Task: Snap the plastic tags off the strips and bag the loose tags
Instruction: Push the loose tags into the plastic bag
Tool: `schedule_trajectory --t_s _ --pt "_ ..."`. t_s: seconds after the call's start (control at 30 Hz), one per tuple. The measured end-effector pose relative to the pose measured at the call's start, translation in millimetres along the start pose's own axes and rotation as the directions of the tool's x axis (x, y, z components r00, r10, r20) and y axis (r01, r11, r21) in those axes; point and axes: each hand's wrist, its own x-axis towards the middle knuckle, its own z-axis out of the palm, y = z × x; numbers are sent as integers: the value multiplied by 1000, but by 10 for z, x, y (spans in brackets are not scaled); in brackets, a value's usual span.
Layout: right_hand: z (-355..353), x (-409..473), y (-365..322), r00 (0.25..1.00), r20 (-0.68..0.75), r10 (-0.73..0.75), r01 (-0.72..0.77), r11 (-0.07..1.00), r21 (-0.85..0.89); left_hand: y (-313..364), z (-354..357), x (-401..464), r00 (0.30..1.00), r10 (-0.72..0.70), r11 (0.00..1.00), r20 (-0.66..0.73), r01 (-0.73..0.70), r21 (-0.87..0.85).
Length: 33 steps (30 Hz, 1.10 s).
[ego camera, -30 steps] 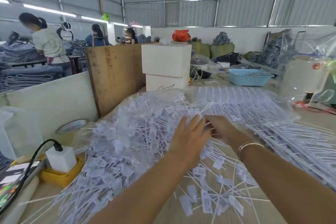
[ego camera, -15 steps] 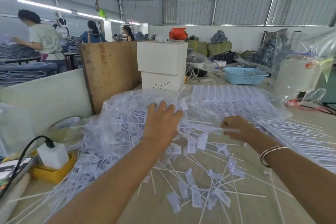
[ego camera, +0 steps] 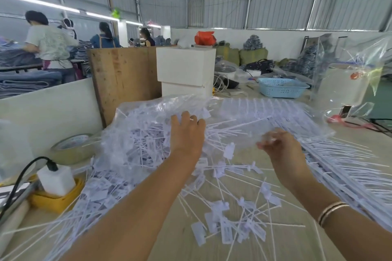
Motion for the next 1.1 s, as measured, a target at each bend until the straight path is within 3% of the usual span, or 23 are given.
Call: schedule_trajectory --t_s 0.07,0.13,0.27,0.33,0.43,0.5,0.63,0.73,0.83,0.9,1.03,1.1 --pt "-38 -27 -57 997 -58 43 -32 984 174 -61 21 13 1000 -12 1000 16 12 19" --pt "-34 -37 -69 994 -29 108 -100 973 207 -72 31 -10 999 25 999 40 -27 32" --pt "67 29 -57 978 -45 204 -208 968 -142 -59 74 -131 993 112 994 21 -112 -19" --pt "124 38 -34 975 -97 201 -219 946 -237 -56 107 -171 991 132 991 -13 -132 -31" --pt "183 -18 13 992 -101 74 -100 954 -284 -2 108 -156 989 144 989 23 -144 30" --pt "165 -84 7 991 -132 -20 -5 983 -185 -16 74 -60 993 97 994 67 -100 53" --pt "12 -143 -71 959 -274 -64 77 996 37 -183 16 195 990 -29 997 136 18 78" --pt "36 -171 -57 979 -172 -107 115 993 34 -228 67 224 986 -82 992 145 66 108" --pt "74 -179 -38 995 19 -103 104 966 -238 -112 160 70 994 32 998 107 -39 59" --pt "48 -155 -52 995 45 -86 96 873 -478 -11 192 -34 982 133 991 134 -129 -37" --pt "-12 -107 -86 983 -165 -86 -72 642 -763 -72 96 -103 935 274 931 226 -199 -307" --pt "2 -166 -104 944 -240 -229 -20 683 -731 -215 15 -130 904 355 872 240 -228 -433"
